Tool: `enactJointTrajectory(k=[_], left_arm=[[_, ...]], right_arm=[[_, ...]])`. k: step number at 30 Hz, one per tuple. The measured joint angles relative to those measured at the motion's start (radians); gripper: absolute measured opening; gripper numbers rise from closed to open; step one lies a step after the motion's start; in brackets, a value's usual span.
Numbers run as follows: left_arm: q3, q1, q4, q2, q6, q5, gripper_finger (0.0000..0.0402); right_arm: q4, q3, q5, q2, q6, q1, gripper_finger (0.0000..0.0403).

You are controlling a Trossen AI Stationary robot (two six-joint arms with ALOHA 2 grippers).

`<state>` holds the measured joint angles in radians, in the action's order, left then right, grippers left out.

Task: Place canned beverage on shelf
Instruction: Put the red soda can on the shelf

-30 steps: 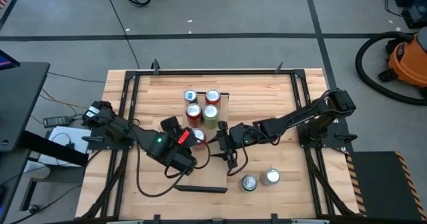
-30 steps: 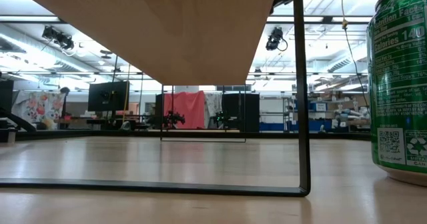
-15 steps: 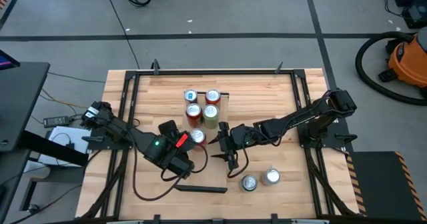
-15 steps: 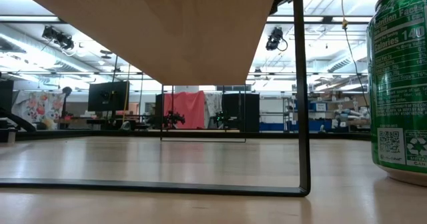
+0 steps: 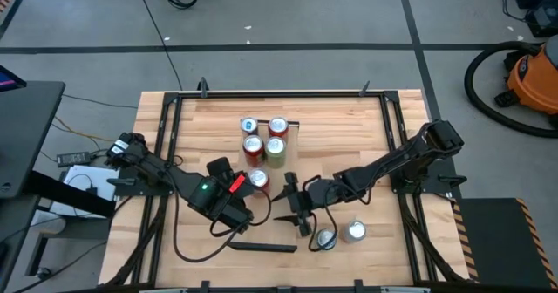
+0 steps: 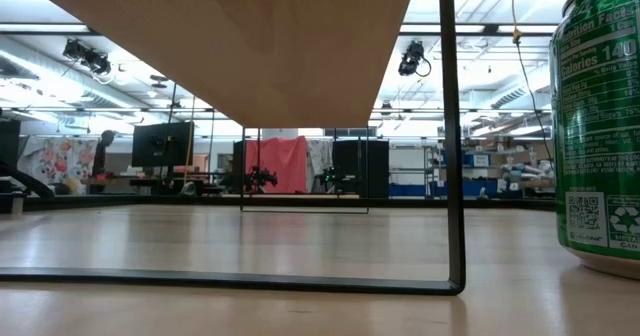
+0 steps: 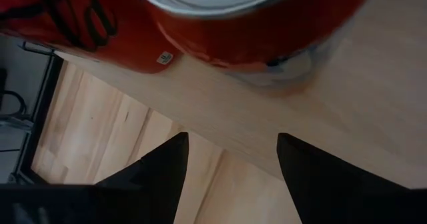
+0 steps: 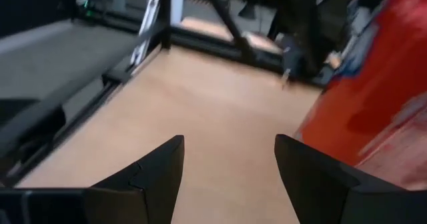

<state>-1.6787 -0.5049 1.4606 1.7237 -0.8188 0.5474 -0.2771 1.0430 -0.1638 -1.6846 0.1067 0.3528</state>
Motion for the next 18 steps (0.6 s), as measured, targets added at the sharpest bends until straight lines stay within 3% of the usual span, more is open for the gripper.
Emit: enactJointTrajectory(k=[13,18], left_arm=[[0.0,0.0,-0.01,0.0,-0.017,0.089,0.024],[0.0,0.004,-0.009,0.0,-0.018,0.121,0.024]], right_arm=[[-0.038,0.002,0.009,0.001,0.017,-0.037,0.0244],[-0.051,0.002,0.072,0.001,0.026,-0.076,0.0244]])
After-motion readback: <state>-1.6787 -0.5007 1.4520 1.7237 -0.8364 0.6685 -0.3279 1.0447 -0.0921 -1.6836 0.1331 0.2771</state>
